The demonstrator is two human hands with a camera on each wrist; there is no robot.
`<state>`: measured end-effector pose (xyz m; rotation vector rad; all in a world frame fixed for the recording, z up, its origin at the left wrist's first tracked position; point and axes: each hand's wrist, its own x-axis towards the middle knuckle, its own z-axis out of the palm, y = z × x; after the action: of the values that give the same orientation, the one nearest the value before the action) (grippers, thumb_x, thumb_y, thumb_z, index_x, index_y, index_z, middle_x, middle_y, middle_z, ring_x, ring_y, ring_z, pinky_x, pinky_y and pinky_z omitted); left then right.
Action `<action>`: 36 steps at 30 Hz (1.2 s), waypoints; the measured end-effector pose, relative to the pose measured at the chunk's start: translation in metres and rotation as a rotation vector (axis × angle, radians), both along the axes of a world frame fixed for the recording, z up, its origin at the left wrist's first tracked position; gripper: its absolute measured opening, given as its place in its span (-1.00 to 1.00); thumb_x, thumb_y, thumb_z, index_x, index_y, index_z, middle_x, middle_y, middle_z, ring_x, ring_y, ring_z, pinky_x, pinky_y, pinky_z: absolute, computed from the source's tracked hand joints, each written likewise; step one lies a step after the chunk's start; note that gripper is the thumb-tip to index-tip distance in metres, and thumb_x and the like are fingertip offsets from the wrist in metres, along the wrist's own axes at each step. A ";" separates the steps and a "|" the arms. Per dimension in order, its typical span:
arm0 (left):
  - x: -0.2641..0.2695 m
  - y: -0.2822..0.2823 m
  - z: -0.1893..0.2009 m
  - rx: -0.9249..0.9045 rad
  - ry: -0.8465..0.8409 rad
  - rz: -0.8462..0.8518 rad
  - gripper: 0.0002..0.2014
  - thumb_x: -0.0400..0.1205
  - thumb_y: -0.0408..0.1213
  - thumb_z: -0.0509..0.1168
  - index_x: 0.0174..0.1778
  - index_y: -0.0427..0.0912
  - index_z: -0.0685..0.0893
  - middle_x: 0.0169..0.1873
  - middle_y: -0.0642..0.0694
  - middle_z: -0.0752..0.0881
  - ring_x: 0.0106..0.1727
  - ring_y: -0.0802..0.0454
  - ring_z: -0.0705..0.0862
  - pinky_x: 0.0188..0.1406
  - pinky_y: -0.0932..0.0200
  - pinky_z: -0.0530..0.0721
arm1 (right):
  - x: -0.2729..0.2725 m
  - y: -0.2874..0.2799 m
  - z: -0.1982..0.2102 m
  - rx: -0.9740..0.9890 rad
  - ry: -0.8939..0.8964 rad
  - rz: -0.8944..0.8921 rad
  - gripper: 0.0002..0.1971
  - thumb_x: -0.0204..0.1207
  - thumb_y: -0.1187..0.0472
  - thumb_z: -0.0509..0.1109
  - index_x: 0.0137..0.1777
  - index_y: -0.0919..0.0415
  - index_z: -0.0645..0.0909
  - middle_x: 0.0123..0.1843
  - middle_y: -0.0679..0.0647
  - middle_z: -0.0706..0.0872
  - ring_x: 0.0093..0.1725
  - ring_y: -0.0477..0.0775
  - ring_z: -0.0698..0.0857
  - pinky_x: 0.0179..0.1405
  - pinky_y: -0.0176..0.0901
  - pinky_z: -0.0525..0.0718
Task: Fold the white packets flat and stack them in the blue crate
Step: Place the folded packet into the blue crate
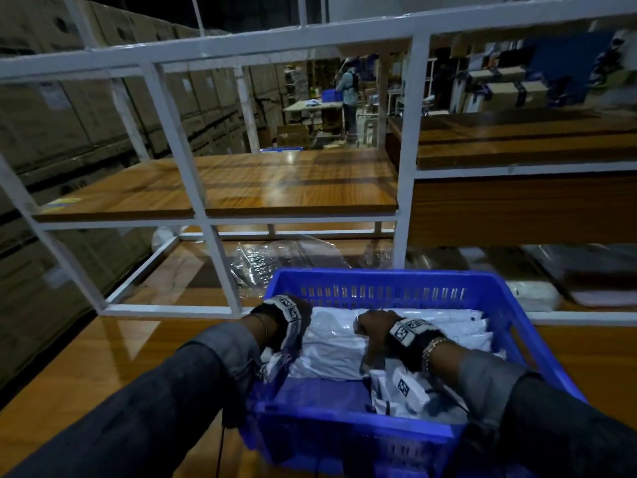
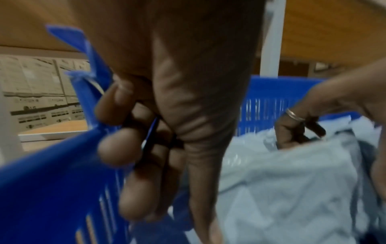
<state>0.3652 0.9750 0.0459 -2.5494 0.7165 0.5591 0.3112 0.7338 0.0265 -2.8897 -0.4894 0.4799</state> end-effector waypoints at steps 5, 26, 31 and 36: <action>0.002 -0.007 -0.010 -0.143 -0.005 0.119 -0.52 0.38 0.16 0.58 -0.02 -0.16 0.80 -0.08 -0.10 0.83 -0.08 -0.09 0.82 -0.05 -0.02 0.82 | -0.005 -0.009 0.004 -0.003 -0.031 -0.063 -0.39 0.09 0.13 0.78 0.18 0.06 0.69 0.19 0.11 0.77 0.20 0.17 0.74 -0.01 -0.25 0.61; -0.053 -0.051 0.083 -0.604 0.253 0.330 -0.67 0.50 -0.05 0.63 -0.41 -0.16 0.70 -0.57 0.03 0.73 -0.55 0.13 0.70 -0.56 0.28 0.66 | -0.014 -0.003 0.070 0.181 0.008 -0.105 -0.62 0.36 0.02 0.72 0.04 0.28 0.81 0.02 0.16 0.84 -0.08 0.07 0.73 -0.12 -0.17 0.60; -0.083 -0.091 0.127 -0.981 0.252 0.225 -0.61 0.55 0.04 0.55 -0.09 -0.29 0.81 -0.24 -0.16 0.86 -0.35 0.03 0.82 -0.51 0.26 0.64 | -0.061 -0.068 0.141 0.554 -0.157 -0.210 -0.71 0.44 0.05 0.67 0.02 0.23 0.80 -0.10 0.13 0.87 -0.12 0.09 0.81 -0.16 -0.20 0.72; -0.145 -0.160 0.146 -1.434 0.400 0.015 -0.72 0.60 -0.13 0.54 -0.11 -0.33 0.78 -0.30 -0.21 0.83 -0.35 -0.08 0.78 -0.48 0.15 0.56 | -0.151 -0.154 0.161 0.926 -0.276 -0.429 -0.72 0.46 0.15 0.64 0.08 0.31 0.78 -0.10 0.22 0.85 -0.13 -0.01 0.83 -0.18 -0.08 0.79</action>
<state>0.2203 0.8152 0.1918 -3.7387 1.6952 0.7100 0.1601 0.5794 0.1878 -2.0531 -0.0621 -0.1887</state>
